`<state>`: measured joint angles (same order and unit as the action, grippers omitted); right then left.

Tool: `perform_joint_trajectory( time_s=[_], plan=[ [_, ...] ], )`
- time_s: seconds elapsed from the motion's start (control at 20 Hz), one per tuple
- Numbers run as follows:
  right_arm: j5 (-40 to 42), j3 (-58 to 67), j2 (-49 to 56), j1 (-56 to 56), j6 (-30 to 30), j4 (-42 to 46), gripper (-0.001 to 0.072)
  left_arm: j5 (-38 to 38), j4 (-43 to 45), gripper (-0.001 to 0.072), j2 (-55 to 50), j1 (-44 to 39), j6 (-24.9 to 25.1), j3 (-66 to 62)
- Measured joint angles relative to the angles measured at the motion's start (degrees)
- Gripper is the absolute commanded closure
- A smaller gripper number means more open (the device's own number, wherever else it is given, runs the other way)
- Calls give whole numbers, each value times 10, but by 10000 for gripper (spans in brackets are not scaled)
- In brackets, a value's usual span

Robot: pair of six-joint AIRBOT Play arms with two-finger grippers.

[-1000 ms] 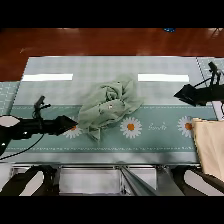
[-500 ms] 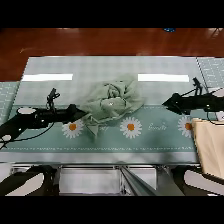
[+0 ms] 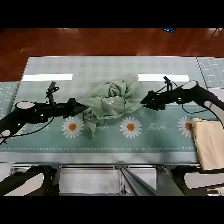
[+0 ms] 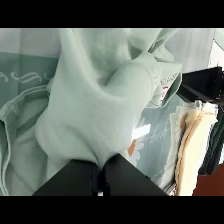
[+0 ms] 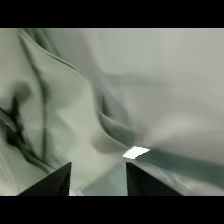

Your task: Fold the shirts.

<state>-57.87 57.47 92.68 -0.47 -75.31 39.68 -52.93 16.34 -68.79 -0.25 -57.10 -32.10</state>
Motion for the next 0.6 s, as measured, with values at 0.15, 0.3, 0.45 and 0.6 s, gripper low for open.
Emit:
perform_joint_trajectory(
  time_s=[0.15,0.3,0.45,0.6],
  plan=[
    [12,48,37,27,-3,5,689,-2,0,686,0,0,1,-2],
    [-5,109,45,33,-2,-2,689,-13,14,687,0,15,9,-29],
    [-46,206,16,16,-10,21,690,-48,25,687,1,52,8,-106],
    [-77,329,-39,-7,-29,64,690,-84,30,687,6,90,-20,-227]
  ],
)
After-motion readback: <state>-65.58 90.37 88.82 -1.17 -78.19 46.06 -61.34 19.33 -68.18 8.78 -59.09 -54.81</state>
